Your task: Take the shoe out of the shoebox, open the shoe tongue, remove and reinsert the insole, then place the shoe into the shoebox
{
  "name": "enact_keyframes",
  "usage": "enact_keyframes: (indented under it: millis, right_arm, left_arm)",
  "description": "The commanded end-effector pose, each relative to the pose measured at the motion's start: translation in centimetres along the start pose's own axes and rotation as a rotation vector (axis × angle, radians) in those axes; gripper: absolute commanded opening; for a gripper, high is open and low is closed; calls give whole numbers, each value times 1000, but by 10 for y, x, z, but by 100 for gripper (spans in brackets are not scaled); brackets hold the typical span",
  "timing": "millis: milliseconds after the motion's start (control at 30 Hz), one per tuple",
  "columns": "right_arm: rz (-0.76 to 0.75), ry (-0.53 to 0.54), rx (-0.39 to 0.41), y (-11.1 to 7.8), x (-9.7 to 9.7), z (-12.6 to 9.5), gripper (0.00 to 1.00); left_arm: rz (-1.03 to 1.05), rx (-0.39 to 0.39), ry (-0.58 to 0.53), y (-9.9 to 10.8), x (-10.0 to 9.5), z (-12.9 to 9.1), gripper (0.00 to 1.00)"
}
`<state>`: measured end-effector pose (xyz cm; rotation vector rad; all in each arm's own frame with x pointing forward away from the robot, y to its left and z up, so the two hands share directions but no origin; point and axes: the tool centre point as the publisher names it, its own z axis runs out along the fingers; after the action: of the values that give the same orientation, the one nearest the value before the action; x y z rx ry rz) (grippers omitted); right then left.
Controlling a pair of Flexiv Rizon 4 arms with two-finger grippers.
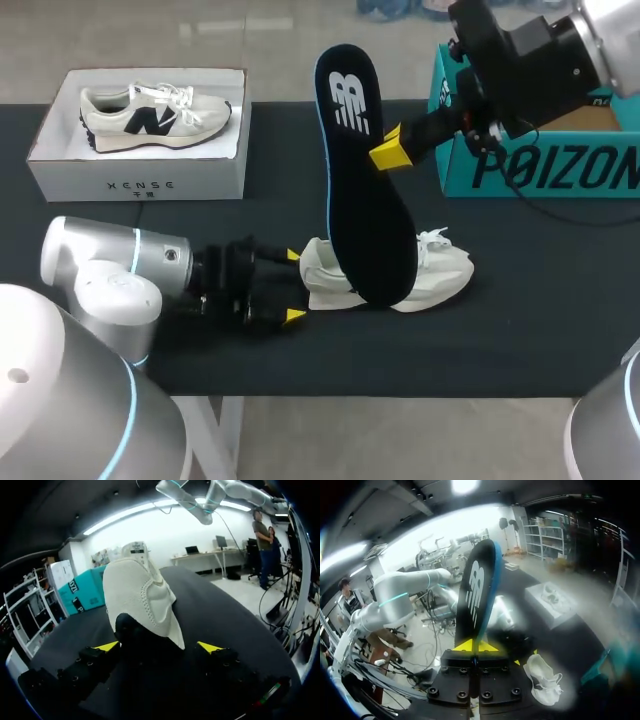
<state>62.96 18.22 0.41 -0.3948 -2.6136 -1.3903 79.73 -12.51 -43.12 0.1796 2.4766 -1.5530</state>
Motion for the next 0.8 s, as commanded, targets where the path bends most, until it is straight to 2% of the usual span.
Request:
enact_keyframes:
  millis: [33, 167, 367, 733, 800]
  right_arm:
    - [1, 1, 3, 2, -1, 2, 0]
    - [1, 1, 3, 2, -1, 2, 0]
    - [1, 1, 3, 2, -1, 2, 0]
    - [1, 1, 3, 2, -1, 2, 0]
    - [1, 1, 3, 2, -1, 2, 0]
  left_arm:
    - [12, -107, 66, -2, -4, -17, 100]
    - [36, -262, 93, -6, -13, -39, 100]
    - [85, -478, 123, -26, -28, -64, 100]
    - [83, -666, 200, -54, -40, -68, 100]
    - [82, -670, 200, -57, -40, -70, 100]
